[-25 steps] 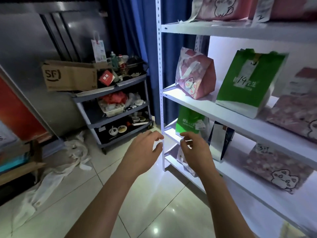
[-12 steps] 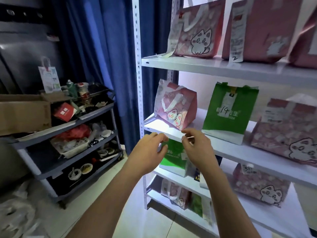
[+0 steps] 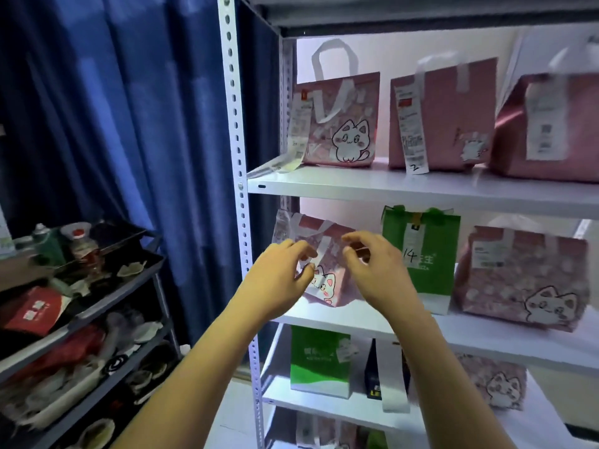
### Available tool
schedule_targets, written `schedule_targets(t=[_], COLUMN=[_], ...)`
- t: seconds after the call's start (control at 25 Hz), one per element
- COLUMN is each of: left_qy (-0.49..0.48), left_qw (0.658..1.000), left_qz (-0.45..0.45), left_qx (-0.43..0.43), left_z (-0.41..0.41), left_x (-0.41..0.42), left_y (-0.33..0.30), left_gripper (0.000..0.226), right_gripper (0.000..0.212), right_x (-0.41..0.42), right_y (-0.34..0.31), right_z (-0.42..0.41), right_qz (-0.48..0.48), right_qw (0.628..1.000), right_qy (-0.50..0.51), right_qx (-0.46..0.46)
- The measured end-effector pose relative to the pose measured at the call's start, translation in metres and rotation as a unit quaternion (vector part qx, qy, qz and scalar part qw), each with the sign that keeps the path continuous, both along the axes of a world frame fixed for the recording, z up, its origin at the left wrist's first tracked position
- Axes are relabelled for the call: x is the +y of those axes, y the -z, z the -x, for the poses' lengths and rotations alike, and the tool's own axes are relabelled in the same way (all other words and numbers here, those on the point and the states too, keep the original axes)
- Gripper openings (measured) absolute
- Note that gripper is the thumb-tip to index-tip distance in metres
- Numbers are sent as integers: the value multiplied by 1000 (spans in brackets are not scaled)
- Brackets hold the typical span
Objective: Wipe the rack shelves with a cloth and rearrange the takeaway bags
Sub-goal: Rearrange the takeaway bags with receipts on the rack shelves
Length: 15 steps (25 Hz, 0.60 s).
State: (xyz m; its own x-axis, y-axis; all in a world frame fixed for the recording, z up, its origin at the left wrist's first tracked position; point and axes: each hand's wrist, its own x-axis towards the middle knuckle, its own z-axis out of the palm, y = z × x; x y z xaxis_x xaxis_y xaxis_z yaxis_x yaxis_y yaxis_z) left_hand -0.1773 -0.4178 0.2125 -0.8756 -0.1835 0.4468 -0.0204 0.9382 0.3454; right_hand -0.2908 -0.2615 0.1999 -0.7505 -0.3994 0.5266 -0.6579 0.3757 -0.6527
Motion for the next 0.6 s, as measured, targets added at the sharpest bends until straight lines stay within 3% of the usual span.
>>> schedule_targets(t=[0.32,0.6], left_qy=[2,-39], left_qw=[999,998], left_qz=[24,-38], left_qx=[46,36], left_z=[58,75], left_x=[-39,-77], left_y=[-44,4], left_gripper=[26,26], right_gripper=[18,15], right_x=[-23,-29], right_y=[-48,-6], right_z=[69,109], right_qz=[40,54], right_qw=[997,998], right_qy=[10,6], right_qx=[59,29])
